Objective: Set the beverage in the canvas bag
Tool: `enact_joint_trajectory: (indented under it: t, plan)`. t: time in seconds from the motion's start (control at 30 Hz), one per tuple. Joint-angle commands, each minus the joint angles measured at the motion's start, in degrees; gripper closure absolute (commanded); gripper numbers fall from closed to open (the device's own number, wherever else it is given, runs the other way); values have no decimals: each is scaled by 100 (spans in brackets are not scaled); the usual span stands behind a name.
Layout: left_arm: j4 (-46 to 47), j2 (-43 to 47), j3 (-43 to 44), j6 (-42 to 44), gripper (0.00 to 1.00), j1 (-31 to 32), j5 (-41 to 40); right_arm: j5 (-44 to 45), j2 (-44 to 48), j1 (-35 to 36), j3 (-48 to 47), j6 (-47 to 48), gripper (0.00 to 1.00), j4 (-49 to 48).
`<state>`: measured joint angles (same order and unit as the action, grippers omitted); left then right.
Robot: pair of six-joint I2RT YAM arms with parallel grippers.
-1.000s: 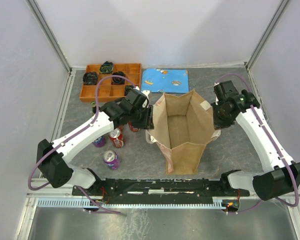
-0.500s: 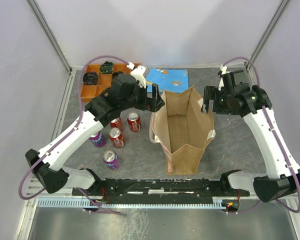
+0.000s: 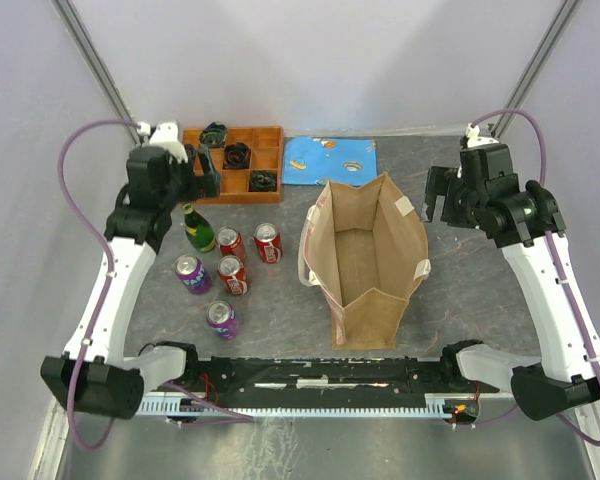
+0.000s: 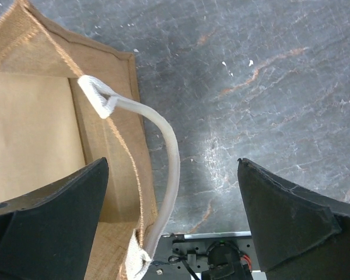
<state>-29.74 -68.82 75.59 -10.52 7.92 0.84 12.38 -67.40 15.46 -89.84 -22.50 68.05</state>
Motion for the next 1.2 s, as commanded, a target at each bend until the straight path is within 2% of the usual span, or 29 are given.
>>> enact_joint_trajectory:
  t: [0.0, 0.13, 0.27, 0.6, 0.87, 1.07, 1.13, 1.17]
  plan:
    - [1104, 872, -1313, 861, 1, -140, -309, 185, 118, -34, 189, 2, 1, -30]
    - [1803, 1388, -2136, 969, 1, -257, -412, 187, 118, -35, 219, 45, 1, 58]
    - [2452, 1537, -2828, 1130, 1, -335, -574, 151, 146, -36, 269, 28, 1, 100]
    - [3651, 1151, -3791, 1075, 0, -711, -424, 55, 158, -30, 205, -52, 1, 188]
    - [4315, 596, -4134, 1052, 1, -1011, -294, 45, 118, -35, 157, -40, 1, 247]
    - [4729, 182, -4291, 982, 10, -1132, -124, 66, 95, -35, 80, -19, 1, 338]
    - [4881, 114, -4334, 949, 16, -1141, -58, 87, 104, -35, 60, -5, 1, 364]
    - [4942, 85, -4352, 944, 23, -1139, -22, 103, 112, -35, 55, 0, 1, 378]
